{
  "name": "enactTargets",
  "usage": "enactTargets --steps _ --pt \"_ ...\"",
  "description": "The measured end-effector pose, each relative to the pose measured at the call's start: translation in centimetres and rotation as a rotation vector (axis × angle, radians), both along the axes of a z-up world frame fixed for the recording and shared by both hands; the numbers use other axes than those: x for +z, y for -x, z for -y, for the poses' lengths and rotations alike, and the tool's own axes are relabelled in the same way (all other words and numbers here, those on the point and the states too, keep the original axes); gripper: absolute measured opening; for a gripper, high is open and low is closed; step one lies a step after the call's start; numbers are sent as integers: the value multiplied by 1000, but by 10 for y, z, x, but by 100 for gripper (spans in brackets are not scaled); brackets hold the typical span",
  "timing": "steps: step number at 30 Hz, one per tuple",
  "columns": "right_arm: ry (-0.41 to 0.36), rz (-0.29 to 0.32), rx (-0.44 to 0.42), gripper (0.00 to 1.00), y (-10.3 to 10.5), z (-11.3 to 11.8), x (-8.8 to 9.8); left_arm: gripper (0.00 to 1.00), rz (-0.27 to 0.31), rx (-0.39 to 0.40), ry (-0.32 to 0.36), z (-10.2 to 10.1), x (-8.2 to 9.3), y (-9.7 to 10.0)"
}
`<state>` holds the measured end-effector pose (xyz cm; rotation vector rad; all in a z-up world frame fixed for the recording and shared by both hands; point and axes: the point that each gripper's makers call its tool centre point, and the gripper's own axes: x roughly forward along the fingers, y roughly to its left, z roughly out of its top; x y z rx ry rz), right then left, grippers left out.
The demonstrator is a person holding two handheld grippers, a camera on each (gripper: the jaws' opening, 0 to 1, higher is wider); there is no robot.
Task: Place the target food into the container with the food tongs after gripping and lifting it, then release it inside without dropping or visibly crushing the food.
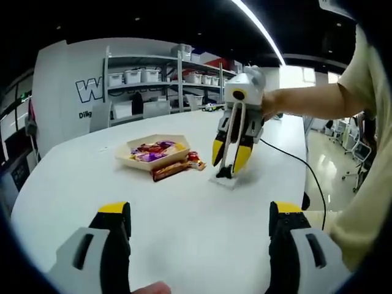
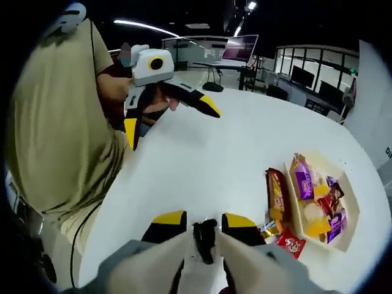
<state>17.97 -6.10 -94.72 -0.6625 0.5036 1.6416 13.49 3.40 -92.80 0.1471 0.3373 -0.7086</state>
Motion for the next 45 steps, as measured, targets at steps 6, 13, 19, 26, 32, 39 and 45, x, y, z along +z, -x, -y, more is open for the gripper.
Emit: enactTargets --steps 6,13,19,26,32,39,45 --pt "-22 27 6 17 -1 -3 16 91 3 -4 1 1 2 -1" --pt "-39 49 5 17 -8 -4 33 91 6 -4 5 2 2 -1" --pt "-44 72 -7 17 -20 -5 45 91 9 -4 6 2 3 -1" --pt "-55 87 -25 17 -44 -8 63 91 11 -1 11 1 4 -2" --pt "-56 96 -39 17 -64 -14 72 91 12 3 12 -2 4 -2" --pt "-50 93 -48 17 -83 -22 78 91 14 15 0 -11 6 -2" --pt "-51 87 -55 17 -97 -30 81 91 14 15 7 -8 6 -1"
